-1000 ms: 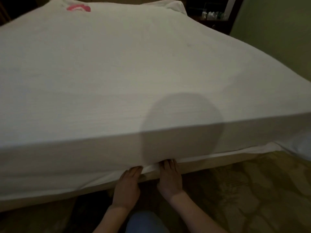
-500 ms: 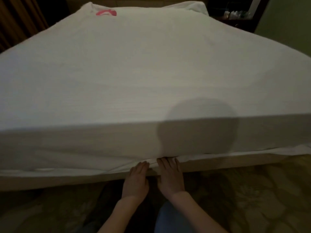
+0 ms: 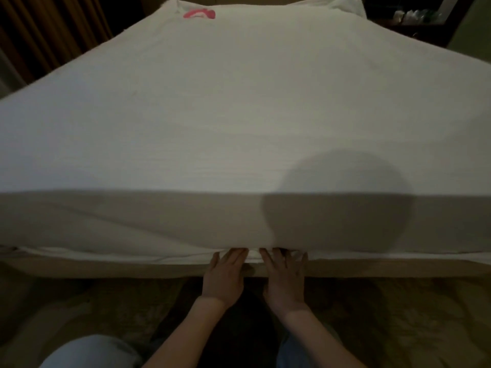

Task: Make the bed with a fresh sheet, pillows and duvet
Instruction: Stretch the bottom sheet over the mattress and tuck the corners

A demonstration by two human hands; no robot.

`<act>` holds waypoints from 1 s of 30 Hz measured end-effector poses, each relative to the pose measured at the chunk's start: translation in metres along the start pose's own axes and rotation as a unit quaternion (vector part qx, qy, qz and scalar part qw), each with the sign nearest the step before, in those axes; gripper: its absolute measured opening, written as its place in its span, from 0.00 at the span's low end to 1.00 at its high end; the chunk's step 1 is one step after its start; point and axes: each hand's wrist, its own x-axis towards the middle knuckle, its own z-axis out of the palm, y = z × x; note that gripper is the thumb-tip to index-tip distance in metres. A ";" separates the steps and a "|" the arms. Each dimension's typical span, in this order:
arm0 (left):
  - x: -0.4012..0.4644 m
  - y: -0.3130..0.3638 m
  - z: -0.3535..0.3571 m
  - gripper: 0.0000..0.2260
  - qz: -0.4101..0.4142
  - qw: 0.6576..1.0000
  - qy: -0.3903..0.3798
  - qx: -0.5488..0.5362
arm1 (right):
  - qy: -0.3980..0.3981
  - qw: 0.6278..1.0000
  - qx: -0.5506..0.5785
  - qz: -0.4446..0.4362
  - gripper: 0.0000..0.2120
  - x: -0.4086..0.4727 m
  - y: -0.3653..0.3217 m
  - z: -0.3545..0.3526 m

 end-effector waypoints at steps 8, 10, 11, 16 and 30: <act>-0.026 -0.006 0.024 0.30 -0.076 0.993 0.087 -0.013 | -0.013 0.995 0.021 -0.101 0.49 -0.023 -0.026 0.002; -0.024 -0.011 0.024 0.33 -0.083 0.993 0.084 0.015 | -0.022 0.994 0.020 -0.106 0.45 -0.012 -0.034 0.002; -0.022 -0.013 0.021 0.34 -0.086 0.993 0.079 0.028 | -0.025 0.994 0.023 -0.102 0.44 -0.006 -0.037 0.003; -0.009 -0.014 0.002 0.29 -0.099 0.995 0.019 0.005 | -0.056 0.995 0.029 -0.078 0.44 0.007 -0.049 0.001; -0.051 -0.076 -0.034 0.27 -0.219 0.975 -0.040 -0.009 | -0.141 0.985 -0.087 -0.044 0.36 0.017 -0.085 -0.022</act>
